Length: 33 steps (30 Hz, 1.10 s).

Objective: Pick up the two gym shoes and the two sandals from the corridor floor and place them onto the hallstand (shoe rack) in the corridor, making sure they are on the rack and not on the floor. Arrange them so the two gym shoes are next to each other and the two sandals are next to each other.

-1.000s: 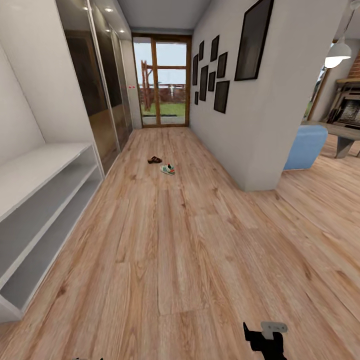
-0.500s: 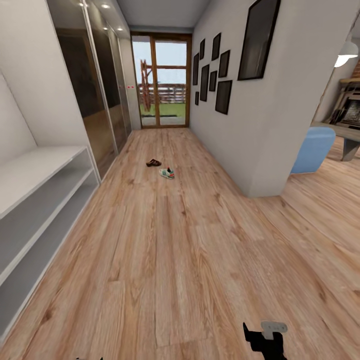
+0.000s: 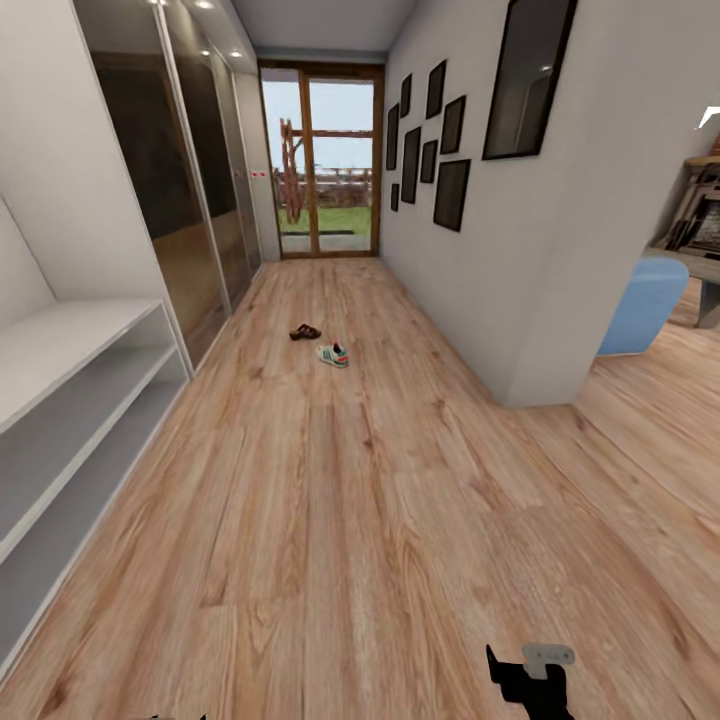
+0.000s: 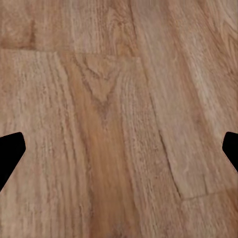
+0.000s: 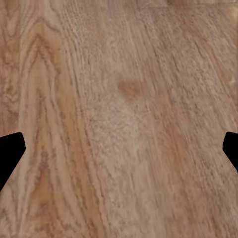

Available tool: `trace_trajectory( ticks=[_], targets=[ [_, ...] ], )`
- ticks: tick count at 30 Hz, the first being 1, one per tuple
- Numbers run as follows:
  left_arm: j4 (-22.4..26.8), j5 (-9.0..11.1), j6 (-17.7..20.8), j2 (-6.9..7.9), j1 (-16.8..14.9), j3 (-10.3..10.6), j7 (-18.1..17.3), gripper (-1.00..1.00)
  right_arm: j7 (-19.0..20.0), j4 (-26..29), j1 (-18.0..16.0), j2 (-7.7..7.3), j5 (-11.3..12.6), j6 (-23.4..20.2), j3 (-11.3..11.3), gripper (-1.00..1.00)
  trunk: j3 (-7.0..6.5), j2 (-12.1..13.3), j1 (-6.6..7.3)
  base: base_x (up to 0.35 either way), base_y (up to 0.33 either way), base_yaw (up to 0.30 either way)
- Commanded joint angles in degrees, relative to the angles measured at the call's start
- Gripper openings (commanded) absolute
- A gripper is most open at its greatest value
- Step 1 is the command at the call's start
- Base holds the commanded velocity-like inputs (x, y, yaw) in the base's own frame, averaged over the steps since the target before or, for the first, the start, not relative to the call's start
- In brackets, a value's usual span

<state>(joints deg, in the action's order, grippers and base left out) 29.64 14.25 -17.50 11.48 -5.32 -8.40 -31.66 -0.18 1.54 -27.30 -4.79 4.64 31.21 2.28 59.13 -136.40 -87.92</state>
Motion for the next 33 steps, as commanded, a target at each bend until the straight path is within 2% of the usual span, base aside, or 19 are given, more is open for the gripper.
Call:
trace_trajectory(
  ticks=[1,33],
  targets=[
    [-0.1,0.4,0.1,-0.03,0.0,-0.1,-0.5,1.0,0.0,0.0,0.0,0.02,0.5,0.2,0.3,1.0,0.05,0.0,-0.02,0.339,0.0,0.0],
    [-0.1,0.4,0.1,-0.05,0.0,-0.1,-0.5,1.0,-0.1,0.0,0.0,0.2,0.5,0.2,0.4,1.0,0.05,0.0,-0.02,0.339,0.0,0.0]
  ],
)
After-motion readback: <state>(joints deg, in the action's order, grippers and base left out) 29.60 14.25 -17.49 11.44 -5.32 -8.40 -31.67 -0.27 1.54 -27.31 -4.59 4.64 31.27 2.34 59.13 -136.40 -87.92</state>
